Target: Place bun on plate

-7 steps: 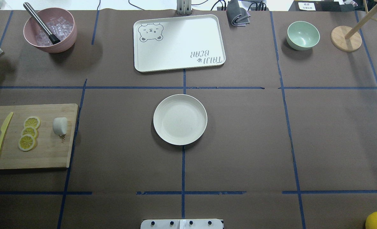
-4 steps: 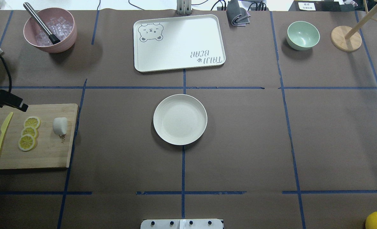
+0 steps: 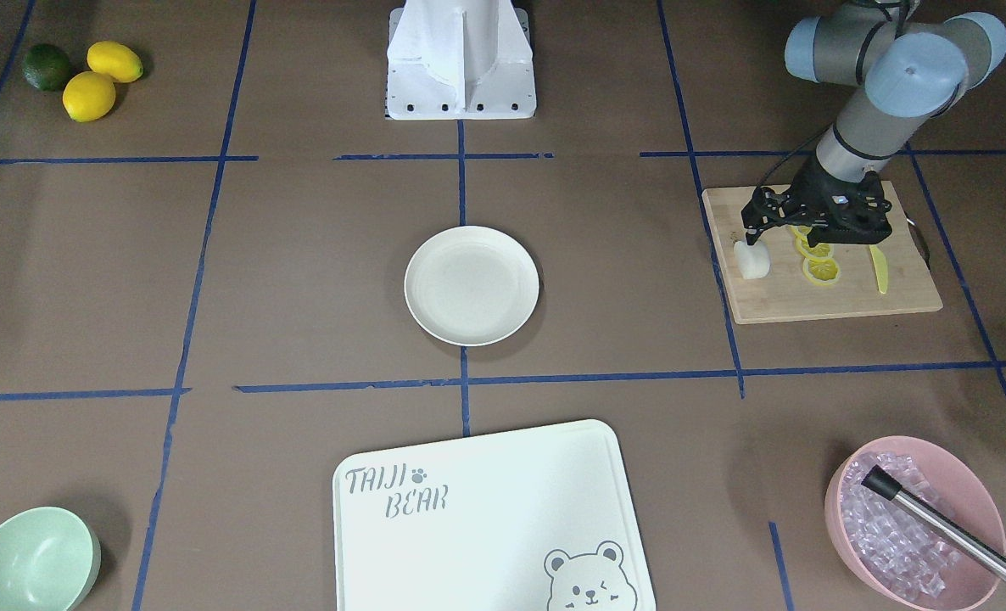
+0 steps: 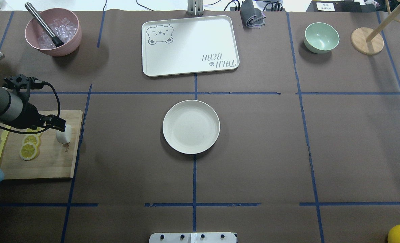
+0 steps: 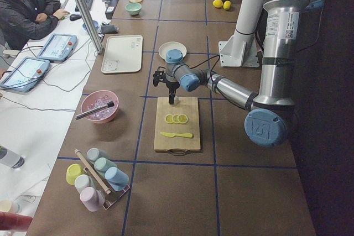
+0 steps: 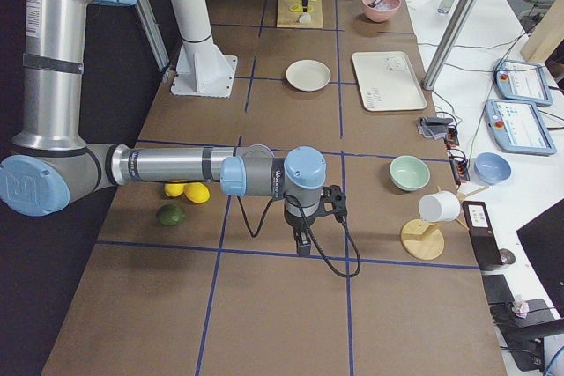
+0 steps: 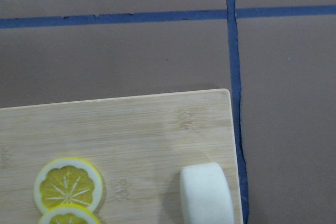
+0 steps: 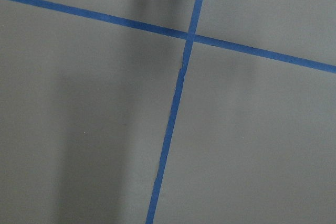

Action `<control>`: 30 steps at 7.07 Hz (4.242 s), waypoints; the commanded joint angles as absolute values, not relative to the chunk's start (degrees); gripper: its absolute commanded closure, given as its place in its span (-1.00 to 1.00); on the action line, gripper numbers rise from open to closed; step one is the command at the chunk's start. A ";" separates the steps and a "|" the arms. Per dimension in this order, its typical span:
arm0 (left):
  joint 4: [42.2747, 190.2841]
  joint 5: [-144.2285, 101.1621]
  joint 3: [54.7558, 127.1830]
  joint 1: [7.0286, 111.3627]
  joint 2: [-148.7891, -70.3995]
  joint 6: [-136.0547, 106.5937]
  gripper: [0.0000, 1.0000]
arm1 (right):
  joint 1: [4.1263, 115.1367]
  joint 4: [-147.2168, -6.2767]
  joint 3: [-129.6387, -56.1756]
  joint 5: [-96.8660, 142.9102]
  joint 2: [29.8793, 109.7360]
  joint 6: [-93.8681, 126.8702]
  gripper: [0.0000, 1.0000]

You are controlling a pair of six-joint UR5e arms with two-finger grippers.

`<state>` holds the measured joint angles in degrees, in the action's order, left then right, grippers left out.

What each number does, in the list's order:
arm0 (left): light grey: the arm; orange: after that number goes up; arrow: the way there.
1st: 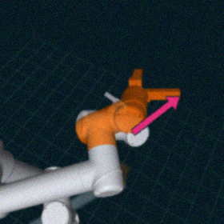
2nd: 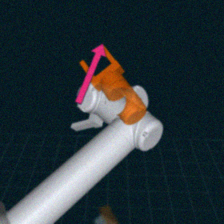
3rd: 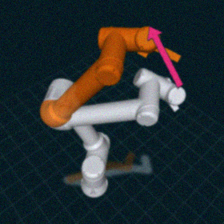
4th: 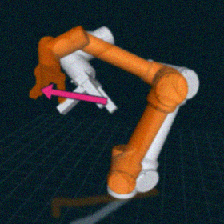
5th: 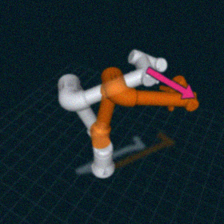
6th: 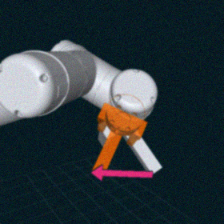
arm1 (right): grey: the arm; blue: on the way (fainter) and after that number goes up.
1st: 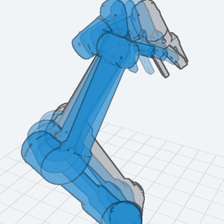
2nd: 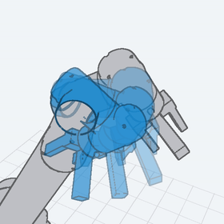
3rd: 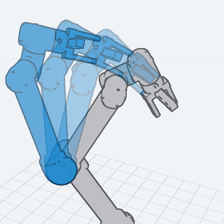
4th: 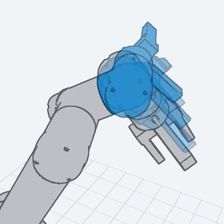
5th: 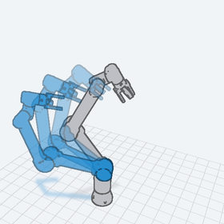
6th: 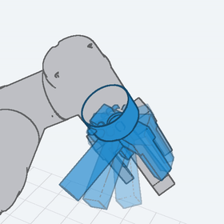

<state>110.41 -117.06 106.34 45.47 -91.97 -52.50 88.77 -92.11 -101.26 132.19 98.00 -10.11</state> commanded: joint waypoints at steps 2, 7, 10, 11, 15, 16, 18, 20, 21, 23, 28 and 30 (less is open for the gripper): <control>114.78 -115.93 99.41 42.63 -94.74 -52.91 -1.00 | 88.77 -92.11 -101.25 132.19 98.00 -10.11 -1.00; 114.26 -116.37 101.16 42.54 -94.83 -53.09 0.30 | 88.86 -92.11 -101.43 132.19 98.00 -10.11 -1.00; 106.41 -116.37 105.71 42.63 -98.40 -53.78 0.38 | 88.86 -92.11 -101.25 132.19 98.00 -10.02 -1.00; 97.91 -116.02 105.56 42.45 -106.18 -57.27 0.37 | 88.77 -92.11 -101.25 132.19 98.00 -10.11 -1.00; 88.77 -110.61 89.97 30.27 -134.92 -75.20 0.36 | 88.77 -92.11 -101.07 132.28 97.82 -10.02 -1.00; 92.25 -108.30 82.86 28.06 -140.66 -78.37 0.32 | 88.77 -92.20 -100.90 132.28 97.82 -10.02 -1.00; 99.65 -105.05 77.36 26.02 -141.15 -79.81 0.31 | 88.77 -92.20 -100.81 132.28 97.73 -10.02 -1.00; 99.41 -104.94 77.61 25.93 -140.80 -79.37 -0.09 | 88.77 -92.20 -100.81 132.28 97.73 -10.02 -1.00; 99.32 -104.85 77.61 25.93 -140.80 -79.37 -0.89 | 88.77 -92.11 -100.72 132.28 97.73 -10.02 -1.00; 99.06 -105.03 78.83 26.28 -140.80 -79.28 -0.99 | 88.77 -92.20 -100.81 132.28 97.73 -10.02 -1.00; 91.95 -122.13 110.15 44.07 -111.53 -51.34 -0.99 | 88.77 -92.20 -100.46 132.36 97.82 -10.02 -1.00; 90.44 -129.70 113.72 58.55 -96.58 -29.30 -1.00 | 88.77 -92.20 -100.46 132.28 97.73 -10.11 -1.00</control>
<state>91.20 -125.56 111.13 49.86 -105.87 -42.72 88.77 -92.20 -100.48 132.35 97.76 -10.04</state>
